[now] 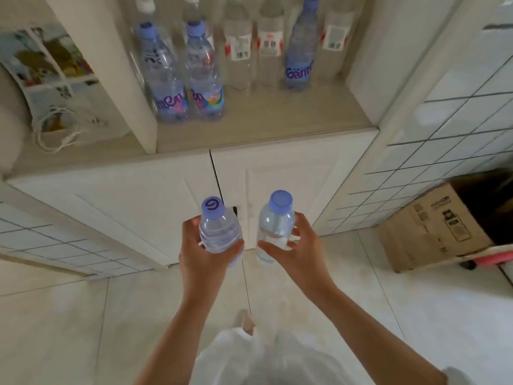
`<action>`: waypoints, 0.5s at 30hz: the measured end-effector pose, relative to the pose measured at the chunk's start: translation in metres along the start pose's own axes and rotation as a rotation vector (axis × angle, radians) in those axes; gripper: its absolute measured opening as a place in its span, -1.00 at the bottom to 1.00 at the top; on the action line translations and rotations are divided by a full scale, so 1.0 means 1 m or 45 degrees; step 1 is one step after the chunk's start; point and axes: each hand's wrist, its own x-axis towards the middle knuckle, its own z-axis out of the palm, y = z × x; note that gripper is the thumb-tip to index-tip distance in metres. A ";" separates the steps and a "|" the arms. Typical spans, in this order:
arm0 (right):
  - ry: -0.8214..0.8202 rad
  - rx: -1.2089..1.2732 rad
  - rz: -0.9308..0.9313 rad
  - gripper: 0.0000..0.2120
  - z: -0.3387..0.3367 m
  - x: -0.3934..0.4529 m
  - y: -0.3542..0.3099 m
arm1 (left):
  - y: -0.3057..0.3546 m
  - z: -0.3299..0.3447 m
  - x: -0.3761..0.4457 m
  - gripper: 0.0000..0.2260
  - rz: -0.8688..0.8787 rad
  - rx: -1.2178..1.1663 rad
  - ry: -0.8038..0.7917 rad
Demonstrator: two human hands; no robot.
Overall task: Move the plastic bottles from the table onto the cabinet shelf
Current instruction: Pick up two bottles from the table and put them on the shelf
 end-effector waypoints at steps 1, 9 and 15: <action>0.008 0.024 -0.003 -0.45 0.003 0.011 -0.007 | 0.007 0.000 0.013 -0.51 0.019 -0.007 -0.002; 0.141 0.093 -0.084 -0.45 0.002 0.099 -0.061 | 0.062 0.020 0.098 -0.47 0.193 -0.105 -0.017; 0.173 0.060 -0.200 -0.47 -0.018 0.162 -0.093 | 0.104 0.058 0.143 -0.50 0.316 -0.167 -0.051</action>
